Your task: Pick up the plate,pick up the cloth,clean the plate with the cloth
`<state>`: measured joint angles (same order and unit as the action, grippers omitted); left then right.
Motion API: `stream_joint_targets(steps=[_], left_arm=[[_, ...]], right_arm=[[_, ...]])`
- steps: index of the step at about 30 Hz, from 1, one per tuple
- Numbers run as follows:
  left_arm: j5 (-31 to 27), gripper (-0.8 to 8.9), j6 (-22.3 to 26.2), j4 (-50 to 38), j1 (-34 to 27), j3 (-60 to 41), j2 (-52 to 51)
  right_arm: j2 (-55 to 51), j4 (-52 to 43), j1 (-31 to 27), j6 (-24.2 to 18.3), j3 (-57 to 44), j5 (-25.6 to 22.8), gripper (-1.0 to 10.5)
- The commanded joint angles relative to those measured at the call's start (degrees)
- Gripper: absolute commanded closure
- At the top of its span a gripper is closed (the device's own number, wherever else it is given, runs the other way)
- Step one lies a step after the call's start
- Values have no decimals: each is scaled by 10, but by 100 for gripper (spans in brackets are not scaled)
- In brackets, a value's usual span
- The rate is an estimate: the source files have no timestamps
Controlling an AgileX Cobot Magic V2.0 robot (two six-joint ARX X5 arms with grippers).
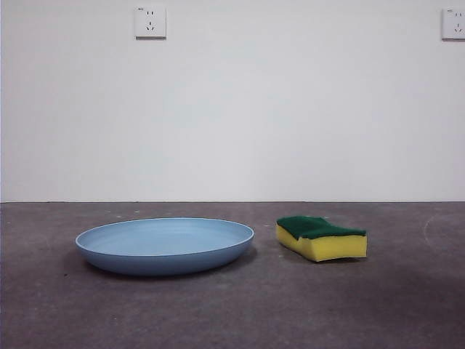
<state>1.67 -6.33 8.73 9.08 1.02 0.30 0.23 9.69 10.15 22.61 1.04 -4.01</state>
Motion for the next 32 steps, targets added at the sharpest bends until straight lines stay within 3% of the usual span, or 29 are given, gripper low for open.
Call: stream_joint_targets(steps=[1,4,10,18,26,30,32], left_arm=[[32,819,-26,-9,-2,5,-1],[31,819,-60,10,-2,36,-1],[29,819,-72,40,-2,127,38],[35,819,-63,87,-2,249,196],[100,816,-13,181,-2,371,380],[112,805,-10,198,-1,410,452],[113,697,-12,192,-1,420,473]], right_arm=[[-1,-6,0,63,5,29,951],[10,0,0,66,32,58,958],[96,66,0,70,134,98,958],[264,145,0,-31,299,132,958],[433,273,0,-139,475,136,939],[499,317,0,-157,539,136,704],[521,323,0,-157,556,136,554]])
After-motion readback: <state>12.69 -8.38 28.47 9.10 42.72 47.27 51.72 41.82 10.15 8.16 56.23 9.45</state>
